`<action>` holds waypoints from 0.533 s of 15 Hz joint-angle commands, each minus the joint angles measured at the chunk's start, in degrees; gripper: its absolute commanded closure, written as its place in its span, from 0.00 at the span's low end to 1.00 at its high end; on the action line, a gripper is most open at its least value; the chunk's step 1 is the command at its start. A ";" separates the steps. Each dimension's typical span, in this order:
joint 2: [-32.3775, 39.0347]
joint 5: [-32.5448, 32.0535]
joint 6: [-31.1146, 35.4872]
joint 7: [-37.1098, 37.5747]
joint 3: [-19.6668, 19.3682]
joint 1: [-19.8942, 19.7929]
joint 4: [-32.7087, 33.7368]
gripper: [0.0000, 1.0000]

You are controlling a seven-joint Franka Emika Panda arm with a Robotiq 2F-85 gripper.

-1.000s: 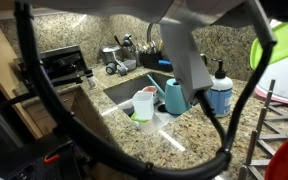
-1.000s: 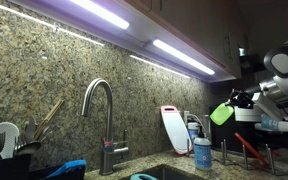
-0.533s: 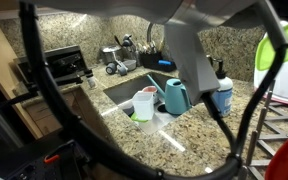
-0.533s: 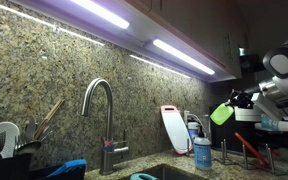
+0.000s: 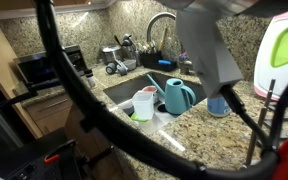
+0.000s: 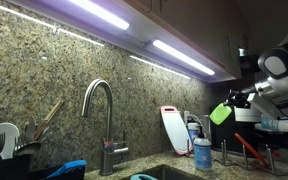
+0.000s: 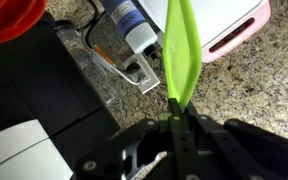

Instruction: Take the green lid from the sink and put it on the dish rack

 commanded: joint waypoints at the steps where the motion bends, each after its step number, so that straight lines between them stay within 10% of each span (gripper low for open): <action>1: 1.71 0.41 3.08 0.77 -0.52 1.65 2.28 0.98; 8: 6.69 0.34 4.12 0.64 -2.08 2.57 5.39 0.98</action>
